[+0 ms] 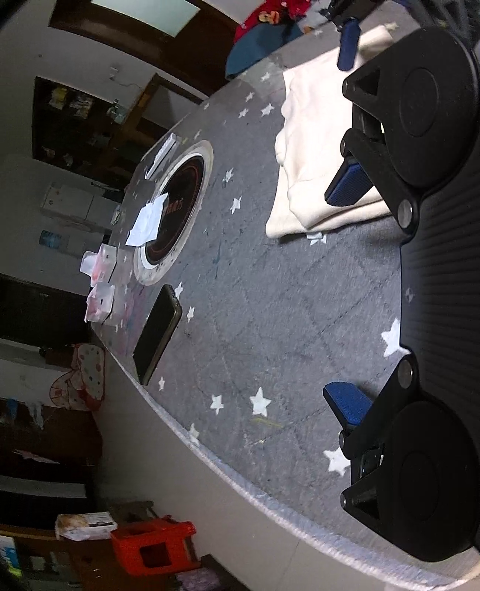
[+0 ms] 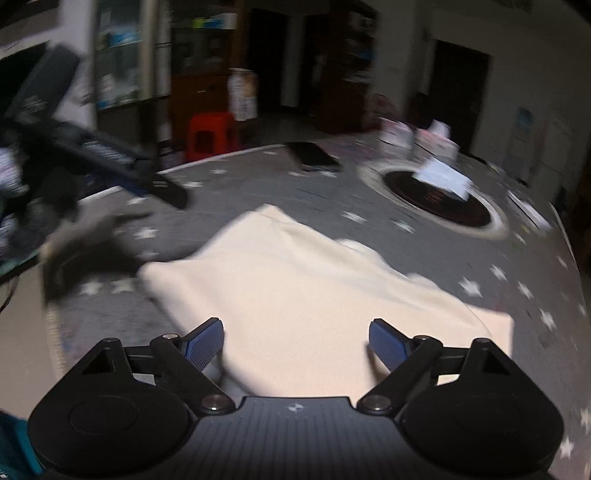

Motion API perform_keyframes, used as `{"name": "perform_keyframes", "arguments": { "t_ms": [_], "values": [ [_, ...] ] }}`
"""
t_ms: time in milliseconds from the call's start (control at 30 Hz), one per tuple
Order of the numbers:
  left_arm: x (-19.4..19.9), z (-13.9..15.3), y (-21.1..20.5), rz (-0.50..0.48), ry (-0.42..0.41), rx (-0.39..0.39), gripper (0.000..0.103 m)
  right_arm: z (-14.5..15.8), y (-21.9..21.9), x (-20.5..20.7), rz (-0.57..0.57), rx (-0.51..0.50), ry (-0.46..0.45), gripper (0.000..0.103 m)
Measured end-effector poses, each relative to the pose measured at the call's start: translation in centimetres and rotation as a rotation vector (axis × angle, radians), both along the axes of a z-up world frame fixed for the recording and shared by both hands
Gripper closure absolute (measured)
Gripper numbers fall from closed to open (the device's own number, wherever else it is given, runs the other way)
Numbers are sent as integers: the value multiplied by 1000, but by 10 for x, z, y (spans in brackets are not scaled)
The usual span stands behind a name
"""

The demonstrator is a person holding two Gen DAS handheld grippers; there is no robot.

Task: Fold clothes
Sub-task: 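Move the right gripper to the folded sweatshirt's edge while the left gripper approaches it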

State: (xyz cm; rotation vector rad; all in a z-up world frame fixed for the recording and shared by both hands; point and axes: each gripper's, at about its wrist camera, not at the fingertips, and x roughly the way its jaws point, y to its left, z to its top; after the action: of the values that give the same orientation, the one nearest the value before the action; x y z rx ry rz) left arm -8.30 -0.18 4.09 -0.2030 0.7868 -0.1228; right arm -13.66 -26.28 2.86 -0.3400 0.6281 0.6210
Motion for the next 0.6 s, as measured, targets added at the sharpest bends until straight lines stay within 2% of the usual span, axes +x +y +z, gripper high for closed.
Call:
{"name": "perform_keyframes", "arguments": {
  "t_ms": [100,267,300,367,500,567,600],
  "values": [
    [0,-2,-2,-10,11,-20,5,5,20,-11,77,-46,-28,22],
    [1,-4,1,-21,33,-94,16,4,53,-21,194,-110,-54,39],
    [1,-4,1,-22,37,-107,18,3,59,-21,211,-123,-59,40],
    [1,-6,2,-25,45,-132,18,0,69,-21,231,-148,-63,48],
    [3,-10,6,-15,78,-209,18,-6,84,-21,262,-192,-74,55],
    [4,-13,8,-9,97,-254,18,-9,89,-20,272,-208,-76,64],
    [4,-14,9,-5,104,-272,18,-10,90,-19,268,-209,-75,65]
  ]
}}
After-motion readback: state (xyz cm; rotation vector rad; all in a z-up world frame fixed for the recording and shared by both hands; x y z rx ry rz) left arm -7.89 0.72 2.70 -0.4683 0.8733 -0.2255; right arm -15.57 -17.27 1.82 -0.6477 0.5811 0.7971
